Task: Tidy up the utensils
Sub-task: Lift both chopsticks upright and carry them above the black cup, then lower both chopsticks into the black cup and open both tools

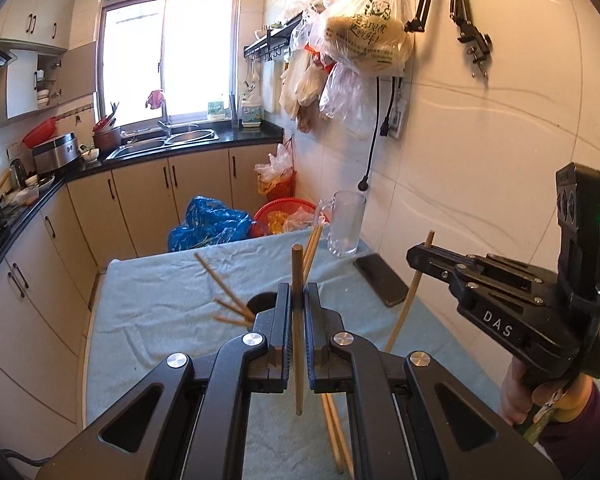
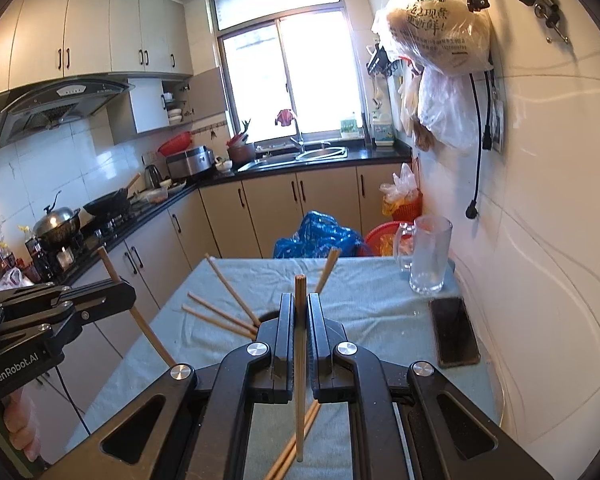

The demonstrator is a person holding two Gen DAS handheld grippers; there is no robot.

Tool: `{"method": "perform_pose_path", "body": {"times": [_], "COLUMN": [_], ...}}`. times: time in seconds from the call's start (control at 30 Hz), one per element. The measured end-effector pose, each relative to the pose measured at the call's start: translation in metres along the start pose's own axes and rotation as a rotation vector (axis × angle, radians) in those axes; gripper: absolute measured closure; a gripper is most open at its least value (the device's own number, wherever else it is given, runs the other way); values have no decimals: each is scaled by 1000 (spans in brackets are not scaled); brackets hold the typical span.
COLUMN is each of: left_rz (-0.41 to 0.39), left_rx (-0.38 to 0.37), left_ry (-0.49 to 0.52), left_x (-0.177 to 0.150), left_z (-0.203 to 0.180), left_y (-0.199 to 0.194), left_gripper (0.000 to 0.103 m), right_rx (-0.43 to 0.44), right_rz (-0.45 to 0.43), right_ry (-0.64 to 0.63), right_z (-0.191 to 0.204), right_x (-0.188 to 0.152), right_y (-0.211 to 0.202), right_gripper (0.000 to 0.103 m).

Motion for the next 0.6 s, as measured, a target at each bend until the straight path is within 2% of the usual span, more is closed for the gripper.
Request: {"method": "perform_pose_path", "body": {"times": [0.3, 0.47, 0.6], "left_rz": [-102, -97, -82], "left_rx": [45, 81, 72], "left_ry": [-63, -106, -168], "left_x": [45, 58, 65], "left_z": [16, 30, 44], "left_y": [15, 49, 73], "left_gripper": [98, 98, 98], "right_rx": [7, -3, 9], "right_rz": [-58, -65, -98], "right_ry": [21, 31, 69], "right_z": [2, 3, -1], "right_x": [39, 56, 66], "right_y": [19, 45, 60], "right_gripper": [97, 97, 97]}}
Point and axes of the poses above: each gripper's, at about its wrist camera, not at the fingertips, and y roughly the way its jaws point, z to its left, x to its top, the point moved 1 cm from there along y, roughly the way its jaws point, and after that the axes turned 2 degrees about -y, right-handed, at the moved point
